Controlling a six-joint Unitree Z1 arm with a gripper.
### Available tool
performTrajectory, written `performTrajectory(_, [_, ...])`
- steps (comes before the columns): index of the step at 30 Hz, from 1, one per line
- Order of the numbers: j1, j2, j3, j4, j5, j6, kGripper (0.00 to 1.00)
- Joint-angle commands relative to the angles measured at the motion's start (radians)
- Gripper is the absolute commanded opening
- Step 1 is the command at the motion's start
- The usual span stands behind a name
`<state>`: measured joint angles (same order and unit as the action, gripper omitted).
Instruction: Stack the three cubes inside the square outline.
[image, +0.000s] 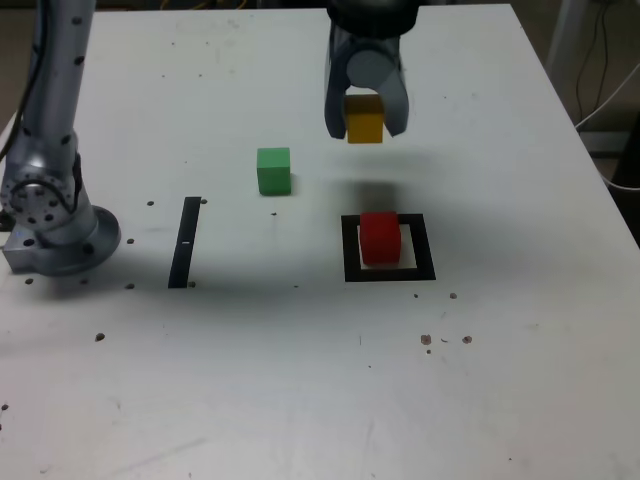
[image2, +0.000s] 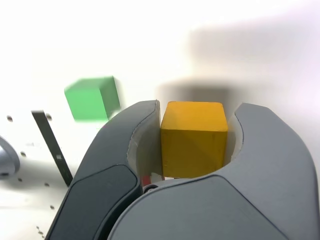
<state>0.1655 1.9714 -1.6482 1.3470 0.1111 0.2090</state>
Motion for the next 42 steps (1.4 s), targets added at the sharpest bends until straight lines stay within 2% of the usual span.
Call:
performTrajectory(1, [-0.052, -0.017, 0.010, 0.016, 0.000, -0.040, 0.15])
performTrajectory(7, [-0.157, -0.035, 0.054, 0.020, -0.009, -0.124, 0.15])
performTrajectory(12, [-0.204, -0.050, 0.090, 0.009, -0.026, -0.164, 0.16])
performTrajectory(21, [-0.232, -0.049, 0.101, -0.036, -0.066, -0.192, 0.16])
performTrajectory(32, [-0.240, -0.034, 0.130, -0.091, -0.072, -0.239, 0.16])
performTrajectory(42, [-0.287, -0.036, 0.130, -0.097, -0.072, -0.301, 0.16])
